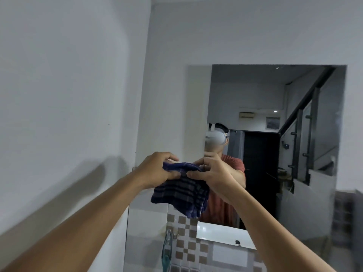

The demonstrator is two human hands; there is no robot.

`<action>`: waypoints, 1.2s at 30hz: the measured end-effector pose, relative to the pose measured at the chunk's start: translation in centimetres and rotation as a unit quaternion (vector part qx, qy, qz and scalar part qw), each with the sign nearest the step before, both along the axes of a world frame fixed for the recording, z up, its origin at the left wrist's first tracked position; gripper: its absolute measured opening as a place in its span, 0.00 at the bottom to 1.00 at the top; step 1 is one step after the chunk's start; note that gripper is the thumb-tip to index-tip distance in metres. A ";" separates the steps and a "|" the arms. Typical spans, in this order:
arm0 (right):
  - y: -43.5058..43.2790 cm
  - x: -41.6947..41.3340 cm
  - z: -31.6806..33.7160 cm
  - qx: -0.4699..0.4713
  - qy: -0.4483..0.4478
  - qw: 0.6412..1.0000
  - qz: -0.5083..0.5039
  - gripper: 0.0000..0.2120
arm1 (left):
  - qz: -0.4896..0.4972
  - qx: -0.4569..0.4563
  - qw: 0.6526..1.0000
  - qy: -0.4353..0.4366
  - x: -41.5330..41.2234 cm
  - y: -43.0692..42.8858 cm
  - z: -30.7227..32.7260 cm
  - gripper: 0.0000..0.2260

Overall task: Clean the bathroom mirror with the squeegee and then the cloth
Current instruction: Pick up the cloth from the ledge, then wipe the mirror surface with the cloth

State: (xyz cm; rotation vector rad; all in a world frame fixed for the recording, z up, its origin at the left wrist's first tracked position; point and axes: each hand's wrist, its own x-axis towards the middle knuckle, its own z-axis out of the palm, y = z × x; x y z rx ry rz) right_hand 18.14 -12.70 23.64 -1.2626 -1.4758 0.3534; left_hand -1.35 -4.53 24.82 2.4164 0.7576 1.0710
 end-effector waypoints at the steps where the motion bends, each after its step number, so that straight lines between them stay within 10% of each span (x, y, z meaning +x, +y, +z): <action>1: -1.2 0.6 0.5 0.003 -0.001 1.000 -0.007 0.12 | -0.015 -0.016 1.000 0.005 0.6 -0.6 0.5 0.11; 9: -7.9 4.8 2.8 0.021 0.019 0.997 -0.078 0.14 | -0.113 -0.101 0.986 -0.061 6.4 -4.7 4.7 0.11; 23: -8.5 7.3 8.5 0.178 0.085 0.953 -0.228 0.10 | -0.052 0.027 0.986 -0.153 14.2 -6.1 14.0 0.02; 36: -3.6 10.5 16.2 0.296 -0.138 0.876 -0.354 0.15 | 0.009 0.232 0.946 -0.227 18.0 -2.1 18.5 0.02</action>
